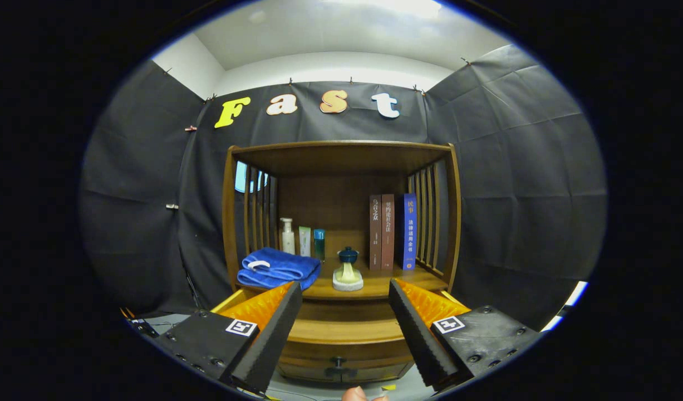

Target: Pull open the drawer, take out the items inside it, and place them on the countertop above the cabinet.

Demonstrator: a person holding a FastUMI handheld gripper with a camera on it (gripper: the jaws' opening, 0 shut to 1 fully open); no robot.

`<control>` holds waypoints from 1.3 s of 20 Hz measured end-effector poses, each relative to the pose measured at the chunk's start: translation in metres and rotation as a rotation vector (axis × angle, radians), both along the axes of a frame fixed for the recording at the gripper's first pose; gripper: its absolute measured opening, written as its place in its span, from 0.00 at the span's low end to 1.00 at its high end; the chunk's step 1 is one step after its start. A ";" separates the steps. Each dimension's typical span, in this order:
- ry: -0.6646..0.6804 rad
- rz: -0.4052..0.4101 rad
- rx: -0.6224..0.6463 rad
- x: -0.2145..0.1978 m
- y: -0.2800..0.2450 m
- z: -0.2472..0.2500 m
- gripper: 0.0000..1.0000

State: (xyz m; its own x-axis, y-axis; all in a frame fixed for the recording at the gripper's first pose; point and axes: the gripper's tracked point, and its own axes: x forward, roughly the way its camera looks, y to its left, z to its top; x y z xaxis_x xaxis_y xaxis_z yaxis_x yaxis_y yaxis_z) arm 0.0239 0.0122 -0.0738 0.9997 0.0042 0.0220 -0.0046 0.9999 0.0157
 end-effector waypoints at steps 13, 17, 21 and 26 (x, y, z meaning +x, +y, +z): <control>0.124 0.002 -0.034 0.013 0.006 -0.146 0.99; 0.170 -0.006 -0.014 0.030 0.003 -0.170 0.99; 0.188 -0.004 0.017 0.037 0.005 -0.181 0.99; 0.160 -0.011 0.015 0.038 0.008 -0.175 0.98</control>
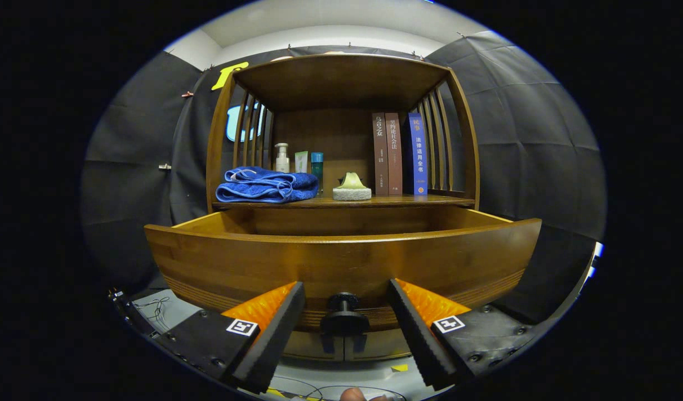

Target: Pull open the drawer, take out the items inside it, and place them on the countertop above the cabinet.

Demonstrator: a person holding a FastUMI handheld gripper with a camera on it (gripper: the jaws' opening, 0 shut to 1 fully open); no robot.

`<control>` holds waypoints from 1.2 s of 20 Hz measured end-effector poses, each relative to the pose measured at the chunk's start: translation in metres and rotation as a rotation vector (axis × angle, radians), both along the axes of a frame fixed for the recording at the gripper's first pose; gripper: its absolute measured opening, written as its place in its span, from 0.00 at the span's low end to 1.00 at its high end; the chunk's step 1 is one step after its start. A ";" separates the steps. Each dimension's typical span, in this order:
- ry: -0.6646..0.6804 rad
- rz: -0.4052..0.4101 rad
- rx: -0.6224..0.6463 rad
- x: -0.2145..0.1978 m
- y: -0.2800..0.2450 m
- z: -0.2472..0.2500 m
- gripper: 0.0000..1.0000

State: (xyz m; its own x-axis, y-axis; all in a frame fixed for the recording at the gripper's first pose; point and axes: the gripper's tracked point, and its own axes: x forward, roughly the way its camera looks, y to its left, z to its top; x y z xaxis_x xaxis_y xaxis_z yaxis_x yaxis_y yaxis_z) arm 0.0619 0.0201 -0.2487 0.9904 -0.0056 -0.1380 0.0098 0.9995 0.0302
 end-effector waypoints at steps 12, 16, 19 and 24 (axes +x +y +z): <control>0.029 -0.008 0.025 0.076 0.002 -0.003 0.99; 0.030 -0.005 0.016 0.096 0.000 -0.005 0.99; 0.033 -0.006 0.013 0.108 0.001 -0.006 0.99; 0.039 -0.003 0.000 0.127 0.001 -0.008 0.99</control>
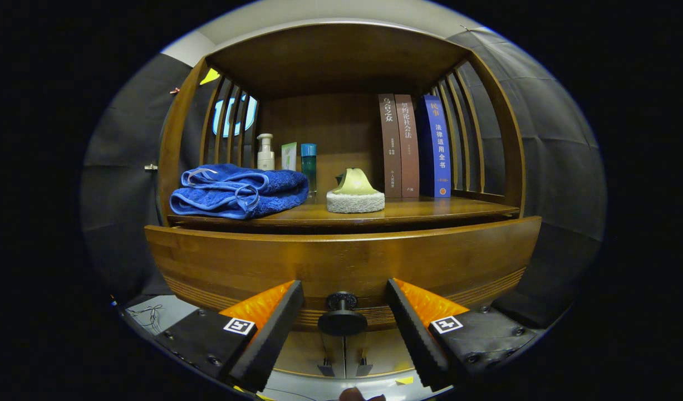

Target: Pull open the drawer, take out the items inside it, and place them on the countertop above the cabinet.

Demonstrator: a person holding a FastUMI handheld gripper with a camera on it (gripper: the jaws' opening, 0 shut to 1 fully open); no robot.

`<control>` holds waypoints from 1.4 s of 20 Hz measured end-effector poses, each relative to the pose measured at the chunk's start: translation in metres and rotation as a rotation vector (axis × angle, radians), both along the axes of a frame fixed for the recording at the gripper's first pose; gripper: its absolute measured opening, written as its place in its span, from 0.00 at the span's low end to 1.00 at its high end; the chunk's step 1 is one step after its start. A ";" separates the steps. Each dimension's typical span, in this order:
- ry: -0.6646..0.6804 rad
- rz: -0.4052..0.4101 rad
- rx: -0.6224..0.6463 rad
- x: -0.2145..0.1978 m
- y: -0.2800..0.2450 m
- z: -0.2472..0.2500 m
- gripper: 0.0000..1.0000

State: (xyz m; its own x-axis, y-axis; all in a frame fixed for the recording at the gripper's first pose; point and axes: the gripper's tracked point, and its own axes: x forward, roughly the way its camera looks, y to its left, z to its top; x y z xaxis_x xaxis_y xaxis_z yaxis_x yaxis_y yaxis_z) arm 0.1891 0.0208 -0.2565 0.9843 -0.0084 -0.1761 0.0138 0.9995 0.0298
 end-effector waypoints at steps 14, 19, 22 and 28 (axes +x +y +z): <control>-0.004 -0.008 -0.067 0.027 0.004 -0.002 0.98; -0.024 -0.007 -0.088 0.016 0.002 0.016 0.97; -0.028 -0.011 -0.074 -0.002 0.000 0.033 0.98; -0.058 -0.022 -0.026 -0.049 -0.013 0.092 0.97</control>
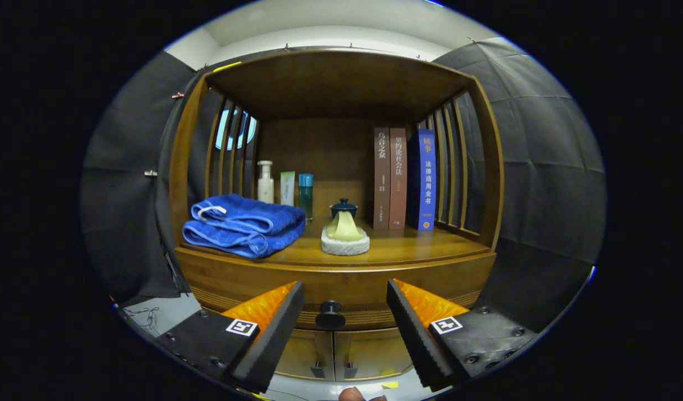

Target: Pull open the drawer, take out the items inside it, and place them on the countertop above the cabinet.

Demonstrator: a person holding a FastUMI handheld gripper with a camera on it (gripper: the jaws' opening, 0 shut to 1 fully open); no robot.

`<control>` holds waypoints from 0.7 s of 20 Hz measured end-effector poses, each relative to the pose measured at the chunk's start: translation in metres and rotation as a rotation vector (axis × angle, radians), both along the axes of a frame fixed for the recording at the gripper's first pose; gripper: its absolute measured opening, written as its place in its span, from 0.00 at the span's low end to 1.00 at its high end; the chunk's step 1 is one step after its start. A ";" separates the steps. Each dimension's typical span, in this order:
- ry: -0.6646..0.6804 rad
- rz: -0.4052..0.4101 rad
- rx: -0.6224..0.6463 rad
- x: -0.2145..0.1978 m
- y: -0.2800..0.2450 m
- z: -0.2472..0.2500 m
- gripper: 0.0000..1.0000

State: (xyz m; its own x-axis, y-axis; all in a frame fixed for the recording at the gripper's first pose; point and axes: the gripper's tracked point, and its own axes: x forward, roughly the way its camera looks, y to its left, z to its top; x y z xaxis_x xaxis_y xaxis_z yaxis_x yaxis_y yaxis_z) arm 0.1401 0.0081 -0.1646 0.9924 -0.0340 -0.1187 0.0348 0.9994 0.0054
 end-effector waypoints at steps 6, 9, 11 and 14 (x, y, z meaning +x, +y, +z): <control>-0.062 0.017 -0.004 -0.051 -0.011 0.071 0.97; -0.057 0.043 0.001 -0.071 -0.007 0.096 0.97; -0.055 0.059 0.003 -0.083 -0.003 0.111 0.97; -0.044 0.082 0.021 -0.095 0.004 0.129 0.97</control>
State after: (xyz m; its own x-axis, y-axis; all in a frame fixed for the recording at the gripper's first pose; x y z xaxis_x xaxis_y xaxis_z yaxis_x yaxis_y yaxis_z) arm 0.0448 0.0121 -0.0359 0.9960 0.0496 -0.0748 -0.0477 0.9985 0.0262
